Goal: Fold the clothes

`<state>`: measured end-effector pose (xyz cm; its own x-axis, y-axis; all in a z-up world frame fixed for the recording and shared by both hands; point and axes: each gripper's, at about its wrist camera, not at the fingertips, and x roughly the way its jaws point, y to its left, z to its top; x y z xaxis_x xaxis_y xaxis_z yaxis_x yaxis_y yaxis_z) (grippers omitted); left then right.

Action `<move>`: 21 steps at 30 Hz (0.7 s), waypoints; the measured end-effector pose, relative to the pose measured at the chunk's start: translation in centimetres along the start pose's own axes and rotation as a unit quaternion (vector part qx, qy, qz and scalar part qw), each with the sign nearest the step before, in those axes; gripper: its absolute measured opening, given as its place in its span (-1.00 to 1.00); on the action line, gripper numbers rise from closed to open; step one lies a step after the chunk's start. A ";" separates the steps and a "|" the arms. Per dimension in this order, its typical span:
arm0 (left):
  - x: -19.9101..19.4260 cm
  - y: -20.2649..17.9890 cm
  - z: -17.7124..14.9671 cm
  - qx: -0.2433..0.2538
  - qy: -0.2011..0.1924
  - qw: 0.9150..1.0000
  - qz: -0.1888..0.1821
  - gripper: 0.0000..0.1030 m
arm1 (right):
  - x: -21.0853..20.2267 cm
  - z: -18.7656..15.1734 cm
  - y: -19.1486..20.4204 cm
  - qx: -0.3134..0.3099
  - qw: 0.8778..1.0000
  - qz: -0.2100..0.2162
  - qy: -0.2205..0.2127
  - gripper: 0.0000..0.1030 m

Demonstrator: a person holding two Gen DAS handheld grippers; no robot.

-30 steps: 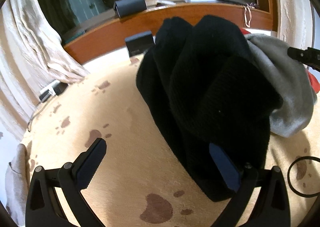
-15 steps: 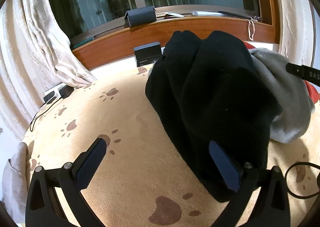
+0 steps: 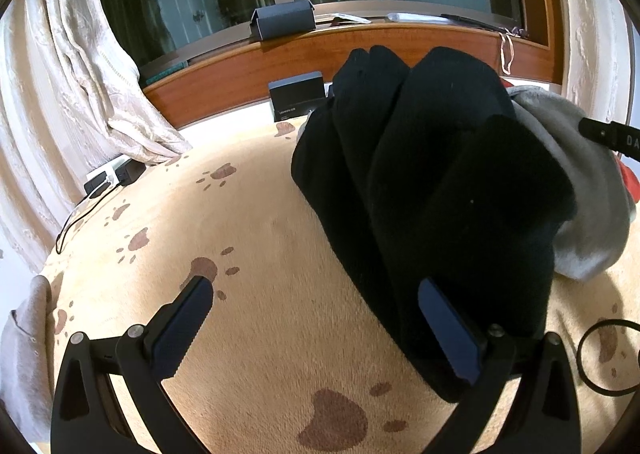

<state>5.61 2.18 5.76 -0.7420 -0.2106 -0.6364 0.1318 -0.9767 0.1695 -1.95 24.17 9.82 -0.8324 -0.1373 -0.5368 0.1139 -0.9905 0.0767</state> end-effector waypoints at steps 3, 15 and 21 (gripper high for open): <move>-0.1 0.0 -0.1 0.001 0.000 1.000 0.001 1.00 | 0.0 0.0 0.1 0.000 1.000 -0.001 0.000 -0.63; -0.4 0.5 -0.1 -0.003 -0.003 1.000 0.006 1.00 | 0.1 0.0 0.5 -0.008 1.000 -0.015 -0.002 -0.63; -1.1 1.0 -0.3 -0.006 -0.009 1.000 0.006 1.00 | 0.1 -0.1 0.9 -0.010 1.000 -0.025 -0.004 -0.63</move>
<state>6.70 1.38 6.41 -0.7525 -0.2214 -0.6202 0.1487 -0.9746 0.1674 -1.91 23.29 9.74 -0.8415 -0.0868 -0.5332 0.0817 -0.9961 0.0332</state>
